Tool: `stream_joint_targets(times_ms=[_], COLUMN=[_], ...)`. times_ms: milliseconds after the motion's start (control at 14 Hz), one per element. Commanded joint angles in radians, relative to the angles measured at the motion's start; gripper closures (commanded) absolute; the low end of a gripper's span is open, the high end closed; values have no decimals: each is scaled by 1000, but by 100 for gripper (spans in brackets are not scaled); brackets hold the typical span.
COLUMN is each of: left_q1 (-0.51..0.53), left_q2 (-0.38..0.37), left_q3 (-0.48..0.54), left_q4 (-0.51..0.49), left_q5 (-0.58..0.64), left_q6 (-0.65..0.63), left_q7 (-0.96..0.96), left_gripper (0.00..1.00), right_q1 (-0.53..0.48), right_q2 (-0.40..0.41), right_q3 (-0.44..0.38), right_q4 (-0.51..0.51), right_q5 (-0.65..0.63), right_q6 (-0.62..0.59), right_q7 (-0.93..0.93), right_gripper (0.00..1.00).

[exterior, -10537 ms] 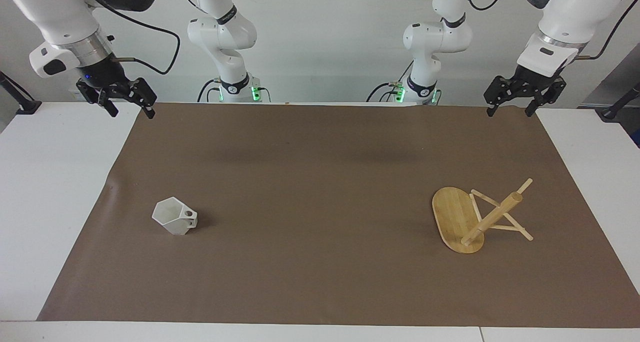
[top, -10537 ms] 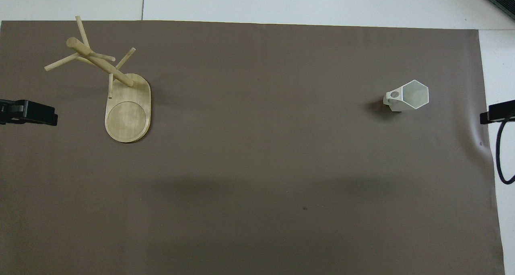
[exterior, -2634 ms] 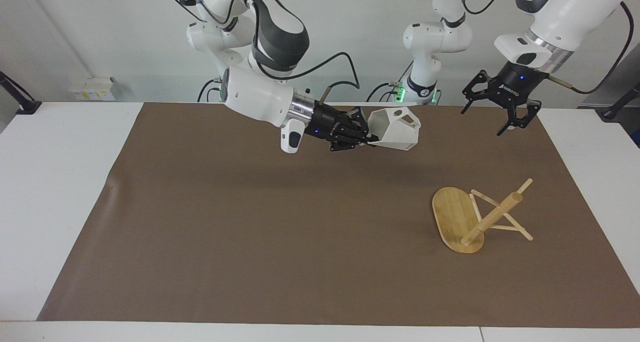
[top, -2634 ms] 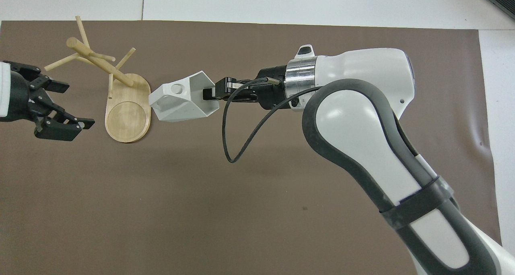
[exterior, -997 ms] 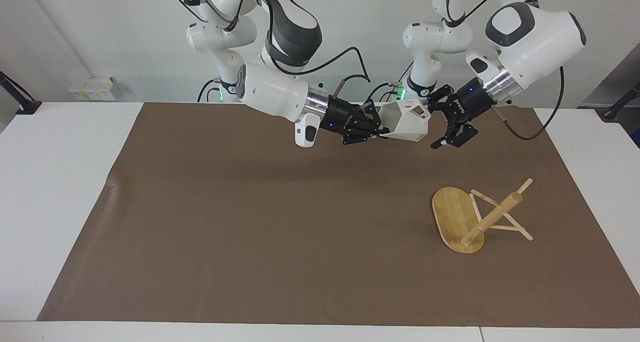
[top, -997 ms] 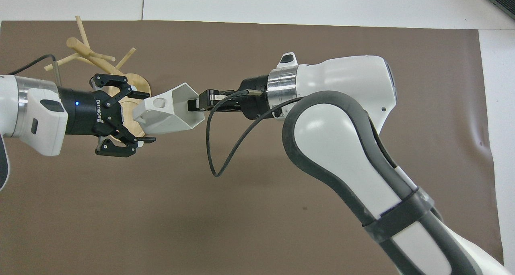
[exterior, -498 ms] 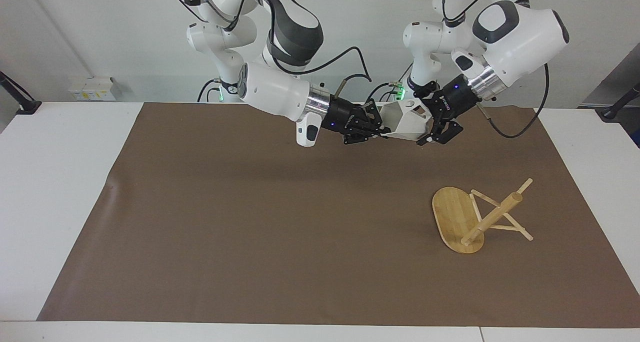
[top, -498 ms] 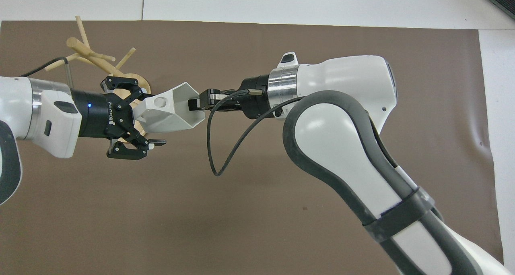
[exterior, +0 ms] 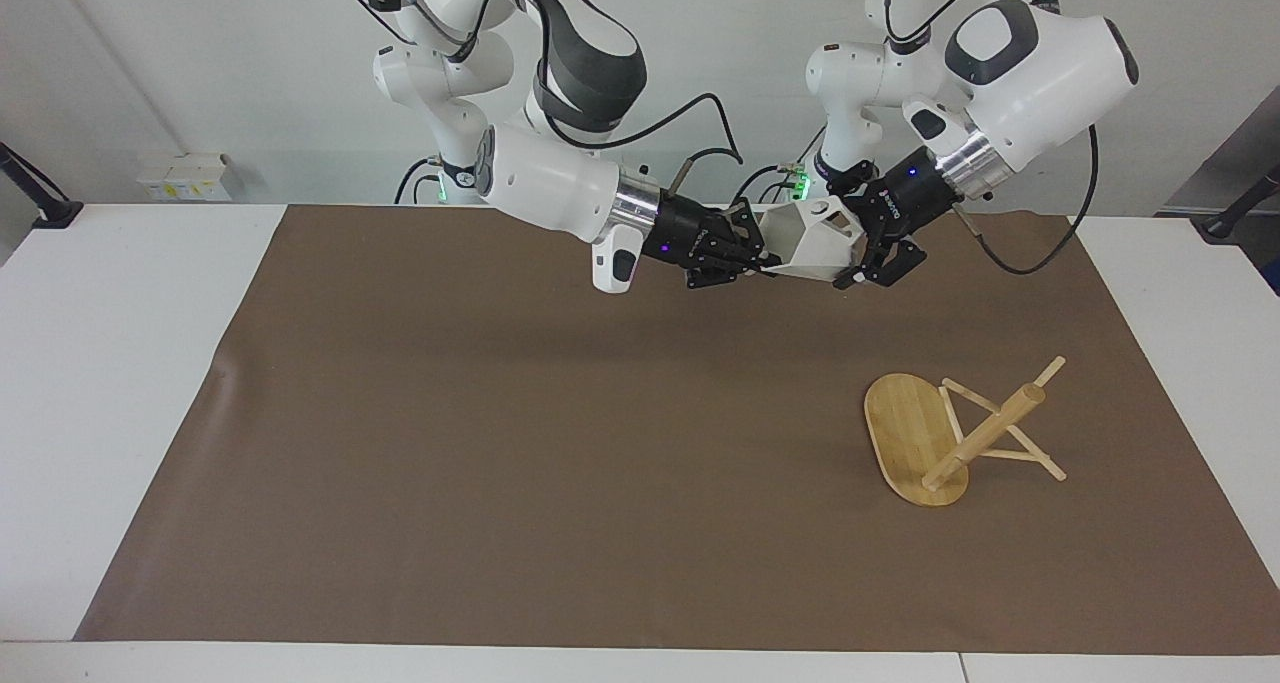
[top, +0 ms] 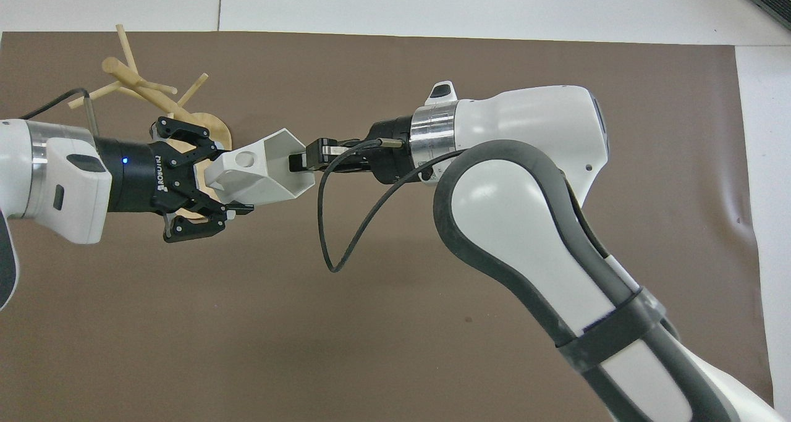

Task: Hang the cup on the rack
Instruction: 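Hold the cup with the right gripper while the left gripper grasps it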

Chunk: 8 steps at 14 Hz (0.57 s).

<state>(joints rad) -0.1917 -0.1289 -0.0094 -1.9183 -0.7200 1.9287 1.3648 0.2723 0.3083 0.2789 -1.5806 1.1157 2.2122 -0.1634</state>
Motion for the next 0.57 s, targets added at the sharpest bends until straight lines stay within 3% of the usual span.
stream_joint_targets(times_ms=[0, 427, 498], left_q1=[-17, -8, -6], left_q2=[-35, -35, -35], left_q3=[5, 6, 8], left_q4=[-37, -36, -36], left_q5=[-13, -13, -13], left_q6=[6, 10, 10], left_q7=[-10, -10, -10], left_gripper=[100, 100, 100], right_q1=[-1, 1, 4], right_q2=[-8, -8, -8], right_q3=[5, 5, 5], right_q4=[-6, -4, -4], right_q5=[-5, -7, -8], right_q6=[23, 24, 38], right_q7=[21, 47, 48], right_gripper=[100, 100, 87])
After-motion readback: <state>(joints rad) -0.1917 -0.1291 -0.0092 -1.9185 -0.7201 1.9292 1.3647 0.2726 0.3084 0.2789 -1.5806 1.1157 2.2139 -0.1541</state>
